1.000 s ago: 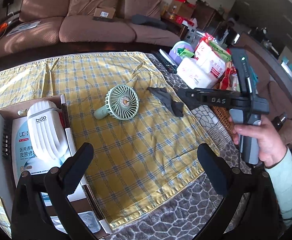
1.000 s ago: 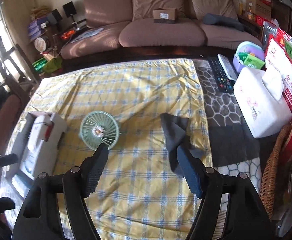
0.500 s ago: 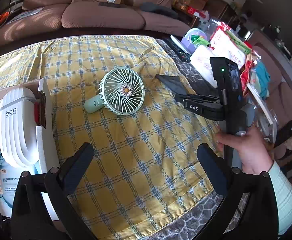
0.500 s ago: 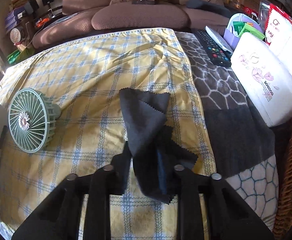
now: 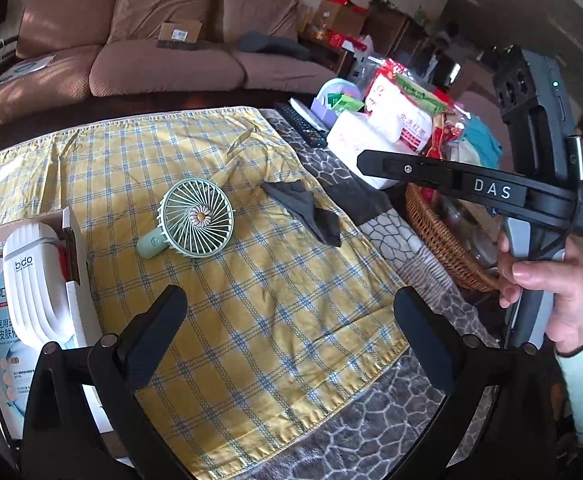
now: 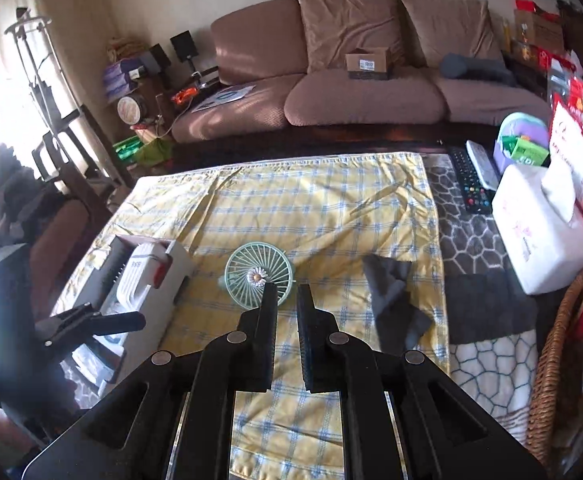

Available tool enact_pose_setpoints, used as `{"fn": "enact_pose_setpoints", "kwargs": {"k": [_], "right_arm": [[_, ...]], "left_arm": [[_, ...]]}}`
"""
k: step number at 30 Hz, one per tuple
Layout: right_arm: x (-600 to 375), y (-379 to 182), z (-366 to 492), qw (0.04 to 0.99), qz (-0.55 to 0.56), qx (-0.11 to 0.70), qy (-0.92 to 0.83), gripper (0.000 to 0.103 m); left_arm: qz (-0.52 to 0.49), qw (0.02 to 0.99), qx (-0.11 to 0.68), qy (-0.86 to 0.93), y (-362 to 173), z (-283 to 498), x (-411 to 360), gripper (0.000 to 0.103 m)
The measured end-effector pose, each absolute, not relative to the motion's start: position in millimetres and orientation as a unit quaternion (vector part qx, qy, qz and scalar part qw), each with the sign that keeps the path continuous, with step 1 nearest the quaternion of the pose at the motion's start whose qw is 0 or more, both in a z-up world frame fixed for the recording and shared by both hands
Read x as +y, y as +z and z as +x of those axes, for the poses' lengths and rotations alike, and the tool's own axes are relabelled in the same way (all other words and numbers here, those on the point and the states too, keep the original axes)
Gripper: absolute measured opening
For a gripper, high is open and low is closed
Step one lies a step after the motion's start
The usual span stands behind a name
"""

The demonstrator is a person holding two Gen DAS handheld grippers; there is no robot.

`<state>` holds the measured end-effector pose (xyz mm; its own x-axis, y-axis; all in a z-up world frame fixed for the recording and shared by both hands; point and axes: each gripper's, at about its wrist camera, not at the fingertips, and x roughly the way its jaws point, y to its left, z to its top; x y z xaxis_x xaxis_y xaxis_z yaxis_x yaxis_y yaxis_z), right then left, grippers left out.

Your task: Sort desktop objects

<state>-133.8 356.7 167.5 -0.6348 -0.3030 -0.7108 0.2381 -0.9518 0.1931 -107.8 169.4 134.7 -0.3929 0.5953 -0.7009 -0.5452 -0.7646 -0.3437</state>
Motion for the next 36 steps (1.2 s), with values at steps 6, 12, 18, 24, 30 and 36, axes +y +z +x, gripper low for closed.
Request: {"fn": "enact_pose_setpoints", "kwargs": {"k": [6,12,18,24,30,36], "right_arm": [[391,133,-137,0.070,0.448,-0.104,-0.885,0.051],[423,85,-136,0.035,0.452,-0.084,-0.887,0.052],[417,43,-140,0.060,0.428,-0.023,-0.901,0.048],[418,25,-163,0.079,0.432,-0.058,-0.896,0.029],[418,21,-174,0.076,0.436,-0.079,-0.893,0.025],[419,22,-170,0.080,0.428,-0.090,-0.896,0.010]], "left_arm": [[-0.448,0.301,-0.006,0.842,126,-124,196,0.103],[-0.506,0.288,-0.045,0.811,84,-190,250,0.081],[-0.526,0.305,-0.008,0.794,66,-234,310,0.083],[-0.569,0.273,-0.018,0.776,34,-263,333,0.070],[-0.566,0.269,-0.015,0.779,21,-265,338,0.043],[-0.568,0.292,-0.023,0.769,25,-260,345,0.005]]}}
